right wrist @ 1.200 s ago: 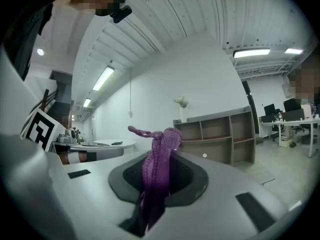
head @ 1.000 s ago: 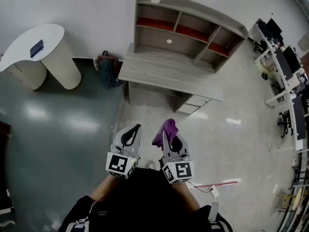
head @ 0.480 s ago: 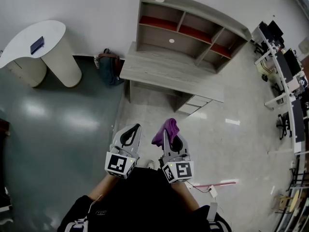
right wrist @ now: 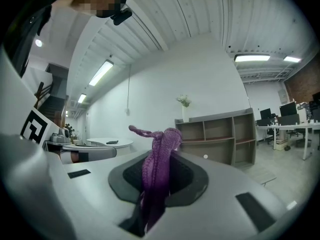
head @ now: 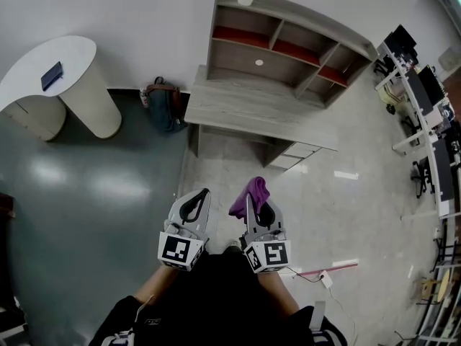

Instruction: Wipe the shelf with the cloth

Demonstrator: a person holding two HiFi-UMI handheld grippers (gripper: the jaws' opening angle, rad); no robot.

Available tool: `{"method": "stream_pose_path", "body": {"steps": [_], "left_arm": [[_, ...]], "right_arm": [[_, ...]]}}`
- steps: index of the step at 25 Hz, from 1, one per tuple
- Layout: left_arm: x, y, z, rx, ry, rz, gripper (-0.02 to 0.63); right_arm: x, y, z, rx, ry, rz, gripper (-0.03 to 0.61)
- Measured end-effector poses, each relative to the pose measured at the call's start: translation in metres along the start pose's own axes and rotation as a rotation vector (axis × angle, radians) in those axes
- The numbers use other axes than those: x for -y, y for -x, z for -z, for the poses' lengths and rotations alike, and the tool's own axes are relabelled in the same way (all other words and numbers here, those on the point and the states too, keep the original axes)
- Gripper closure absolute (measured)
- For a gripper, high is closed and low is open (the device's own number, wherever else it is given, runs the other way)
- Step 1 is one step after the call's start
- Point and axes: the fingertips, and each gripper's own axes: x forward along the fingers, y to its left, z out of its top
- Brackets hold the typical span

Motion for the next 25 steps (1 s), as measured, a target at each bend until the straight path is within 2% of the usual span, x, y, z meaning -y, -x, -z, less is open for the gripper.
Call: {"method": "stream_pose_path", "body": {"steps": [10, 14, 20, 25], "left_arm": [[-0.023, -0.003, 0.016, -0.024, 0.061, 0.046, 0.609], [-0.034, -0.016, 0.018, -0.028, 0.055, 0.046, 0.609], [-0.059, -0.044, 0.014, -0.026, 0.046, 0.003, 0.609], [-0.068, -0.085, 0.008, -0.035, 0.027, 0.004, 0.609]], "right_arm": [[-0.014, -0.028, 0.008, -0.031, -0.005, 0.024, 0.528], [-0.005, -0.046, 0.009, -0.034, -0.007, 0.022, 0.529], [0.013, -0.082, 0.007, -0.023, -0.007, 0.009, 0.528], [0.040, -0.115, -0.002, -0.015, -0.007, -0.011, 0.528]]}}
